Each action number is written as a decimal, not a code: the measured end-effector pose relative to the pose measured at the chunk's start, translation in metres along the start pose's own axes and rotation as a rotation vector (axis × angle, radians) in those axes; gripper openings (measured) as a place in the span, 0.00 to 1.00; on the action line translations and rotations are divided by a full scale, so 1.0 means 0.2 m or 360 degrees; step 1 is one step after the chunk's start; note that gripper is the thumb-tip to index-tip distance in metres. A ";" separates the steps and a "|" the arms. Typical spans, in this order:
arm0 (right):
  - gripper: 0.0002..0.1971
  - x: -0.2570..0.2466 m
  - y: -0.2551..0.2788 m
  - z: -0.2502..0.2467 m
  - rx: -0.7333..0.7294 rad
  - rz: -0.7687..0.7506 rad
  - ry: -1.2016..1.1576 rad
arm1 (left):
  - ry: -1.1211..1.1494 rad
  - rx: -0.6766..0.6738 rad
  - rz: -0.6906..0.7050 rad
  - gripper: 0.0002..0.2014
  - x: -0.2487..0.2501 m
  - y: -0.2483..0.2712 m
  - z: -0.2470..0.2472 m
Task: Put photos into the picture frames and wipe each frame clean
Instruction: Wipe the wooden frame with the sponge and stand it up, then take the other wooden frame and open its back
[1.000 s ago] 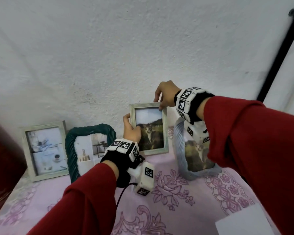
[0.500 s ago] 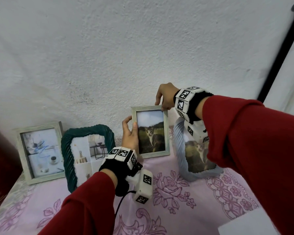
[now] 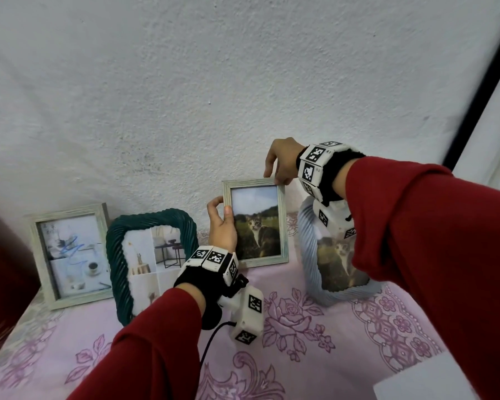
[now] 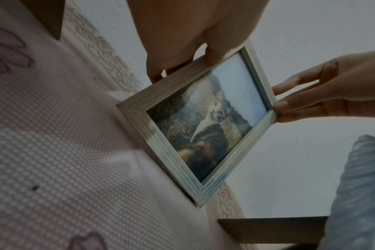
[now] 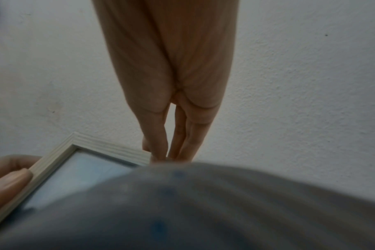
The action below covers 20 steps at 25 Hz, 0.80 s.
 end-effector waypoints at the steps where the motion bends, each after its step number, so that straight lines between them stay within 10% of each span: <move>1: 0.16 0.00 0.00 0.00 0.0015 0.0001 -0.0007 | 0.0002 0.0005 0.0002 0.15 0.00 0.00 0.00; 20: 0.16 -0.19 0.15 -0.11 0.0176 -0.0069 0.0152 | -0.0098 0.0052 0.0205 0.25 0.34 0.10 -0.03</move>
Point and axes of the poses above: each hand's wrist, its own y-axis away from the middle knuckle, its own z-axis out of the palm, x = y × z, the point moved 9 cm from there along -y, towards the middle knuckle, and after that the axes turned 4 degrees about -x, right-handed, at the moved point
